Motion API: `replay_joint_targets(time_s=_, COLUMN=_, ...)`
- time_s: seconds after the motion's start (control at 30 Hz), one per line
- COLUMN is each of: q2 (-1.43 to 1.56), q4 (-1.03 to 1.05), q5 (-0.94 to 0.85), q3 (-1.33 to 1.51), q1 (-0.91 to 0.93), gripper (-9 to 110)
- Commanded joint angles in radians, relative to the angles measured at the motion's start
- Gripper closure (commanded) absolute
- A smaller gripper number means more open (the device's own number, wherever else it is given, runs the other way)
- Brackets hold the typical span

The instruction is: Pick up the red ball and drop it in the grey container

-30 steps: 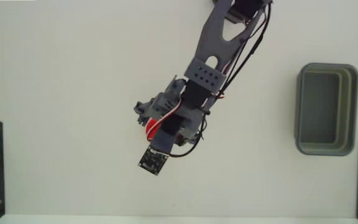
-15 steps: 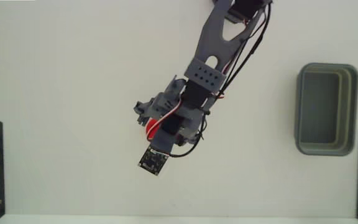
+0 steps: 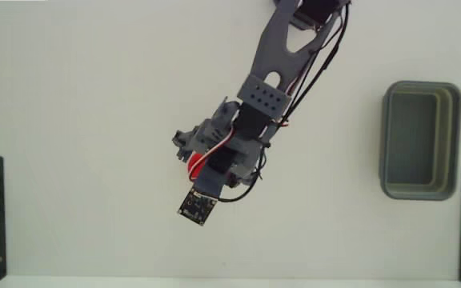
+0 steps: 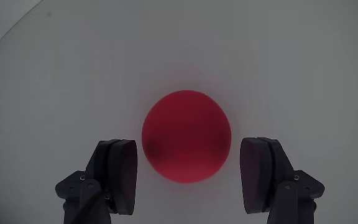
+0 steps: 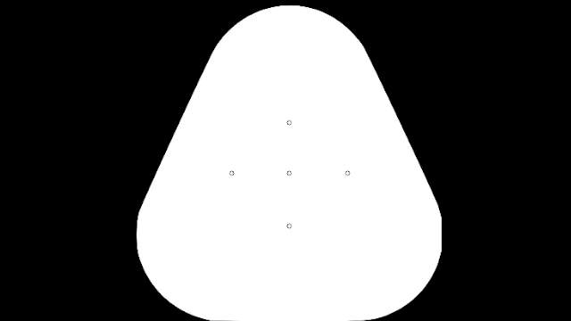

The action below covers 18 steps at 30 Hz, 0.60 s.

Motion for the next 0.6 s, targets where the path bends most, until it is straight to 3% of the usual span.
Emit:
replay_joint_targets(time_s=0.0, q2=0.005, q4=-0.007, q5=0.005, q3=-0.071, q1=0.005, gripper=-9)
replay_joint_targets(time_s=0.57, q2=-0.004, q4=-0.007, q5=0.005, q3=-0.080, q1=0.005, gripper=-9)
